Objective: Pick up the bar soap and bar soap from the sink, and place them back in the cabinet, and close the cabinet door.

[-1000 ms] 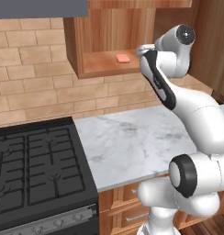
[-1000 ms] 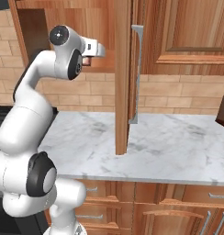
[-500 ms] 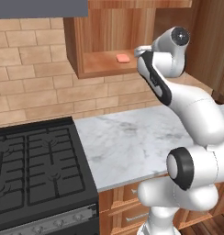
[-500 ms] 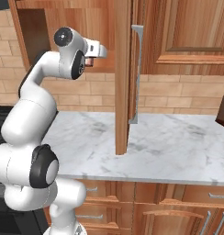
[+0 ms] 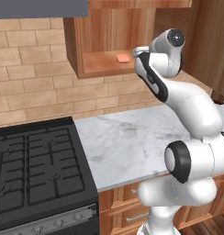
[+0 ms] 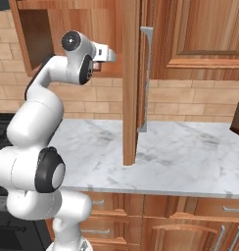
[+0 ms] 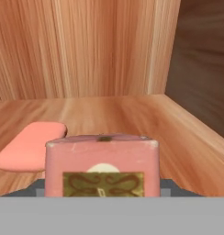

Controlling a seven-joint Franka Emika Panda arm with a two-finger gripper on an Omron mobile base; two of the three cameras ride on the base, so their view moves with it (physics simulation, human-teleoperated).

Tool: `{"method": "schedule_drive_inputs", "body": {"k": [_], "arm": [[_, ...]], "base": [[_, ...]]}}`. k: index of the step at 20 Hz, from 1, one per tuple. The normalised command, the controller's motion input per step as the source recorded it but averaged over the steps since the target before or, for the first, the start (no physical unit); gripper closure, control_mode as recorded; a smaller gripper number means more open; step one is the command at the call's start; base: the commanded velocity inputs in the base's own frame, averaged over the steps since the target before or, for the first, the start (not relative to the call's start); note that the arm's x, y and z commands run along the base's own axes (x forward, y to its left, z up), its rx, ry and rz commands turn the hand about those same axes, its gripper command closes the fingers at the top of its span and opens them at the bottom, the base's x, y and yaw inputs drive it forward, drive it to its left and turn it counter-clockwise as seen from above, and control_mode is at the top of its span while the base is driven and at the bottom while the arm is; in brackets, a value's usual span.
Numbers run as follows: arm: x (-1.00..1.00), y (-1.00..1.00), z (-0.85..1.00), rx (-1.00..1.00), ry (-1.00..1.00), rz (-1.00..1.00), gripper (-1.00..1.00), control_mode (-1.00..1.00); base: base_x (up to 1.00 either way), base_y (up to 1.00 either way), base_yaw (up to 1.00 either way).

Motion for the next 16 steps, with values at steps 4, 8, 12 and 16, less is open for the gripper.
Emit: {"method": "schedule_drive_inputs", "body": {"k": [4,8,12,16], "arm": [[0.27,0.00,-0.06,0.00,0.00,0.00,1.00,-1.00],[0.26,0.00,-0.11,0.00,0.00,0.00,1.00,-1.00],[0.25,0.00,-0.11,0.00,0.00,0.00,1.00,-1.00],[0.24,0.00,-0.10,0.00,0.00,0.00,1.00,-1.00]], "base": [[0.00,0.00,0.00],[0.00,0.00,0.00],[0.00,0.00,0.00],[0.00,0.00,0.00]]}}
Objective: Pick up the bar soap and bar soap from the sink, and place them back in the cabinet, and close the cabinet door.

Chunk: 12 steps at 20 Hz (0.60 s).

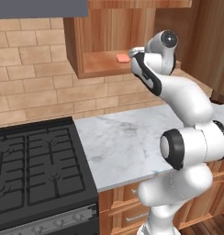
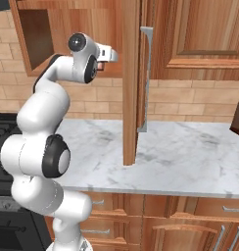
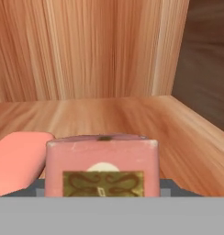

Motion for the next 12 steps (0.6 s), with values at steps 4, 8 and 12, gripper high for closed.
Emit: {"method": "schedule_drive_inputs", "body": {"k": [4,8,12], "arm": [[0.20,0.00,-0.06,0.00,0.00,0.00,1.00,-1.00],[0.19,0.00,-0.08,0.00,0.00,0.00,1.00,-1.00],[0.12,0.00,-0.03,0.00,0.00,0.00,1.00,-1.00]], "base": [[0.00,0.00,0.00],[0.00,0.00,0.00],[0.00,0.00,0.00]]}}
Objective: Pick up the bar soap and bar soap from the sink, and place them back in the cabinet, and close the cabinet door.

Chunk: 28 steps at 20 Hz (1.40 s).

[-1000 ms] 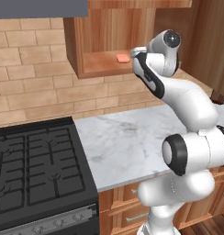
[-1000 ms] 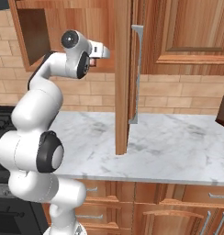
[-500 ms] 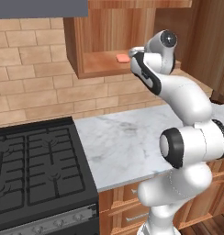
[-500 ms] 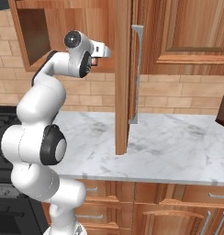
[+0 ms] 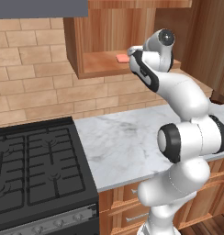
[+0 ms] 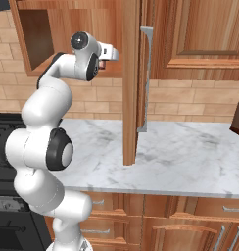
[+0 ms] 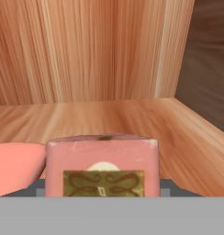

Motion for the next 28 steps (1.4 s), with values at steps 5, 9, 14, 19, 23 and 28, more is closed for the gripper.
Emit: {"method": "schedule_drive_inputs", "body": {"k": [5,9,14,19,23,28], "arm": [[0.01,0.00,0.00,0.00,0.00,0.00,-1.00,-1.00],[0.00,0.00,0.00,0.00,0.00,0.00,-1.00,-1.00],[0.00,0.00,0.00,0.00,0.00,0.00,-1.00,-1.00],[0.00,0.00,0.00,0.00,0.00,0.00,-1.00,-1.00],[-0.15,0.00,-0.01,0.00,-0.04,0.00,-1.00,-1.00],[-0.40,0.00,0.00,0.00,-0.08,0.00,-1.00,-1.00]], "base": [[0.00,0.00,0.00],[0.00,0.00,0.00],[0.00,0.00,0.00],[0.00,0.00,0.00],[0.00,0.00,0.00],[0.00,0.00,0.00]]}}
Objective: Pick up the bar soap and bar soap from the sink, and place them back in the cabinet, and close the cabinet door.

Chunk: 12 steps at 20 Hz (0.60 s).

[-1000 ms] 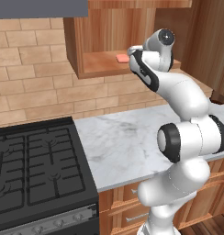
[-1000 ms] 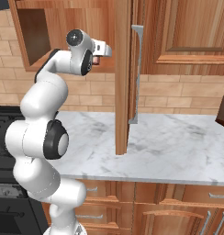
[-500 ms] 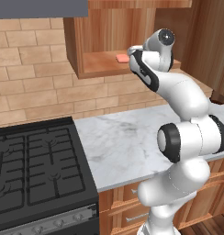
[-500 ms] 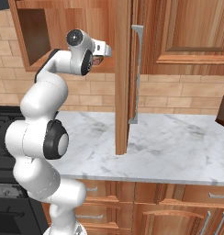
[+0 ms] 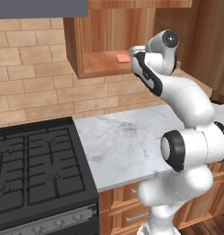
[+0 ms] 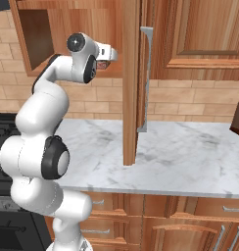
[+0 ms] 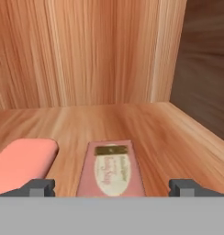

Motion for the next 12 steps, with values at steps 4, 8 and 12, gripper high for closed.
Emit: {"method": "schedule_drive_inputs", "body": {"k": [4,8,12], "arm": [[-0.54,0.00,0.00,0.00,-0.08,0.00,-1.00,-1.00],[-0.58,0.00,0.00,0.00,-0.04,0.00,-1.00,-1.00],[-0.54,0.00,0.01,0.00,0.00,0.00,-1.00,-1.00]], "base": [[0.00,0.00,0.00],[0.00,0.00,0.00],[0.00,0.00,0.00]]}}
